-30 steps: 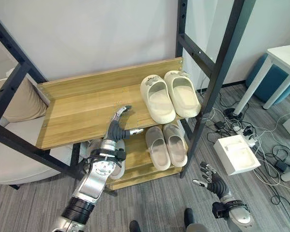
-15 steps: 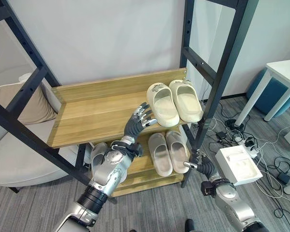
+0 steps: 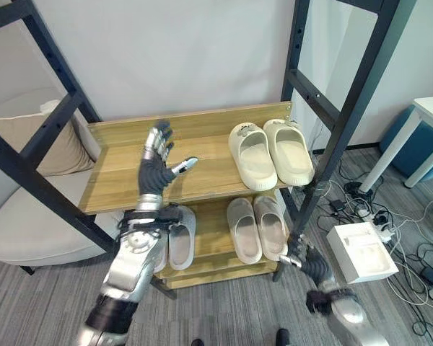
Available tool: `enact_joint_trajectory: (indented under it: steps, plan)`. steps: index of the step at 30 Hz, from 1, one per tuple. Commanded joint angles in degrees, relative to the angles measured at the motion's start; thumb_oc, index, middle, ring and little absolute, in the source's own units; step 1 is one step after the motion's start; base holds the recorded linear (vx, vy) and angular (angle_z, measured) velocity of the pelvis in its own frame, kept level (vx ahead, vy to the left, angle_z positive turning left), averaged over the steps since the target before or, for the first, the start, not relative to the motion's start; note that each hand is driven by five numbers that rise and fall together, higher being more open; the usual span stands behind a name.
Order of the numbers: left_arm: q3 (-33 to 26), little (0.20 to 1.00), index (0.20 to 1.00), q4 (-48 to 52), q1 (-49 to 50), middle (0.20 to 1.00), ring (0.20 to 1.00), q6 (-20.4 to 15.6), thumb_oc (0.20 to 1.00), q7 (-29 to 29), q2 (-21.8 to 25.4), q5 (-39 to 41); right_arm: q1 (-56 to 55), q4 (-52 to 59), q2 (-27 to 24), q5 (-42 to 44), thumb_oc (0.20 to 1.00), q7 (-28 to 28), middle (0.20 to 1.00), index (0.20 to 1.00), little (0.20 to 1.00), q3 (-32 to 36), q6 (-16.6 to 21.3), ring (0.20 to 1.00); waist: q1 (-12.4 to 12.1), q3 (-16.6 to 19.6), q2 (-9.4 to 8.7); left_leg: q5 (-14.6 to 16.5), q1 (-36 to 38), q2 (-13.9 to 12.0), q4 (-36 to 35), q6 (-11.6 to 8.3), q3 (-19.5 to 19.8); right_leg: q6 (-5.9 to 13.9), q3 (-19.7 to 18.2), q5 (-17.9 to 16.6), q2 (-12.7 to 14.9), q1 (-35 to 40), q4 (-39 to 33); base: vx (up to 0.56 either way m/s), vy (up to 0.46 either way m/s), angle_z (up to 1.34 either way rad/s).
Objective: Arrange the slippers neatly on the shoe rack.
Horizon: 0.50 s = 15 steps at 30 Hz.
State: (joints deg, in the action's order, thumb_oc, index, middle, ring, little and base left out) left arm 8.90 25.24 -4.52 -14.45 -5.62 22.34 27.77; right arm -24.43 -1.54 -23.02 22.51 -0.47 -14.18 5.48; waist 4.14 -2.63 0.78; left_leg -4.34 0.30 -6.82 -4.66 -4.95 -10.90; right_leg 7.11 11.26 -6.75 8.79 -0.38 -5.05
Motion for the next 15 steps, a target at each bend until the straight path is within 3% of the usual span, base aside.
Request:
enact_joint_trajectory:
  steps: [1,3,5,7,11,15]
  plan:
    - [2.3,1.0,1.0,-1.7,-2.3,1.0,1.0,-0.8,1.0,10.2,3.9,8.1,8.7,-4.5,-1.5,-2.2,1.0,2.6,1.0,1.0,1.0,1.3,3.0,1.0,0.1,-1.3,-0.98,3.2,0.7,-2.1,-0.3,-1.55,2.0,3.92,1.2,4.9,2.7,2.4,0.0,-0.01,0.006,-0.15]
    - [4.7,1.0,1.0,-1.6,0.6,1.0,1.0,0.5,1.0,15.8,4.9,12.6,3.2,0.8,-1.3,-0.5,1.0,5.5,1.0,1.0,1.0,2.0,3.2,1.0,0.5,-1.2,-1.02,3.4,0.9,-2.2,-0.3,-1.64,2.0,4.08,1.2,5.0,2.7,2.4,0.0,-0.01,0.014,-0.11]
    - [14.1,1.0,1.0,-4.6,3.1,1.0,1.0,5.8,1.0,22.6,8.7,14.2,8.7,-7.0,-0.8,-3.6,1.0,4.9,1.0,1.0,1.0,0.2,2.6,1.0,0.3,-1.6,-0.73,3.4,0.9,-2.2,-0.3,-1.38,2.1,4.0,1.0,5.0,2.6,2.5,0.0,-0.01,0.011,-0.03]
    - [17.4,1.0,1.0,-8.7,4.4,1.0,1.0,7.1,1.0,24.9,9.6,12.5,9.7,-7.5,-0.5,-3.8,1.0,5.0,1.0,1.0,1.0,-0.6,2.9,1.0,0.2,-1.6,-0.7,3.5,1.0,-2.1,-0.3,-1.3,2.2,4.0,0.9,5.1,2.6,2.6,0.0,0.0,0.008,-0.04]
    - [20.3,1.0,1.0,-14.4,5.8,1.0,1.0,7.1,1.0,25.5,10.5,6.2,10.9,-7.4,-0.9,-4.1,1.0,5.2,1.0,1.0,1.0,-1.1,2.9,1.0,0.2,-1.8,-0.6,3.5,1.2,-2.1,-0.3,-1.18,2.2,3.9,0.8,5.3,2.5,2.8,0.0,0.0,0.0,0.0]
    - [21.2,1.0,1.0,-23.5,9.3,1.0,1.0,6.4,1.0,22.6,9.4,-2.3,11.4,-6.8,-0.8,-3.4,1.0,4.5,1.0,1.0,1.0,-1.7,3.2,1.0,0.1,-1.9,-0.71,3.5,1.3,-2.0,-0.3,-1.01,2.3,3.74,0.5,5.4,2.3,2.9,0.0,-0.01,0.003,0.03]
